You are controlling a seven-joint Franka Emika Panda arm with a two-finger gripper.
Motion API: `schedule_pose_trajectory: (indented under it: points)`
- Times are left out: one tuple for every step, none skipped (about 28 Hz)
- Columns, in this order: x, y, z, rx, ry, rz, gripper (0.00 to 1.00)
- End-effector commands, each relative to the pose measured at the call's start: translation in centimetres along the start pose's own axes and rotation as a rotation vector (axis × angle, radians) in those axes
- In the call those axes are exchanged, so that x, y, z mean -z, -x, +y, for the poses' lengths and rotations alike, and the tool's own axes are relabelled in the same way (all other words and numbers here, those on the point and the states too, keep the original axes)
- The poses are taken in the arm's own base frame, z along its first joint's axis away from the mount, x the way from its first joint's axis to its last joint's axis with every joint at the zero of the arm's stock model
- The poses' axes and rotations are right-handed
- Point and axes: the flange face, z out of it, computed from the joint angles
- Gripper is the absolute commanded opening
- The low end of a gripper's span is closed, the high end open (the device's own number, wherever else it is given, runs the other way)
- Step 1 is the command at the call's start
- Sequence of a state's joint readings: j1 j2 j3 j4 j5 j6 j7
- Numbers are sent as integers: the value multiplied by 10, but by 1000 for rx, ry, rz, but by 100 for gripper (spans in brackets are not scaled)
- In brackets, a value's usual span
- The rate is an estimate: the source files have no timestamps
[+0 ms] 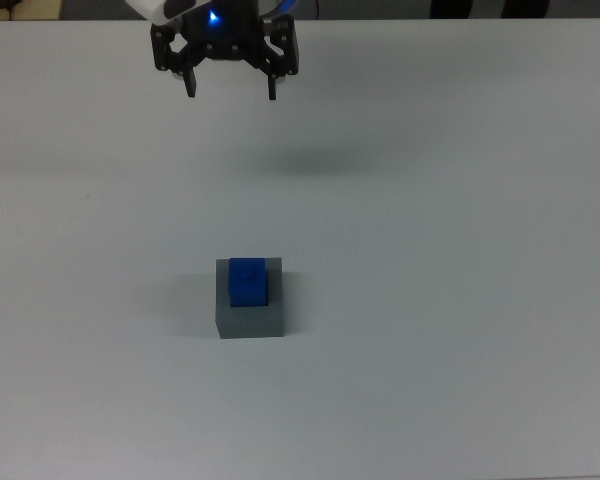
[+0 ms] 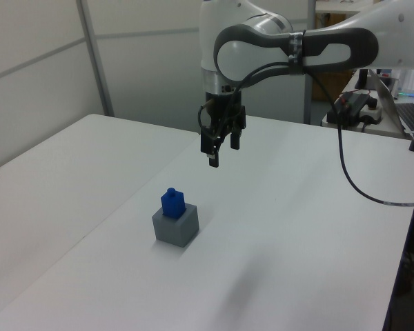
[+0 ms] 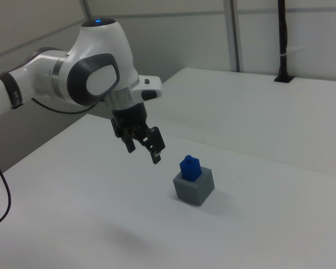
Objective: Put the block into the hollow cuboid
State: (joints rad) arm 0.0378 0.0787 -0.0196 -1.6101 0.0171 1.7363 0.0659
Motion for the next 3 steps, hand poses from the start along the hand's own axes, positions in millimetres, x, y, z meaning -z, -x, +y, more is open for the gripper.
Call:
schedule_pose_trajectory:
  points:
    - [0, 3, 3, -13, 3, -9, 100]
    - [0, 3, 3, -12, 3, -9, 100]
    - [0, 3, 3, -13, 5, -10, 100]
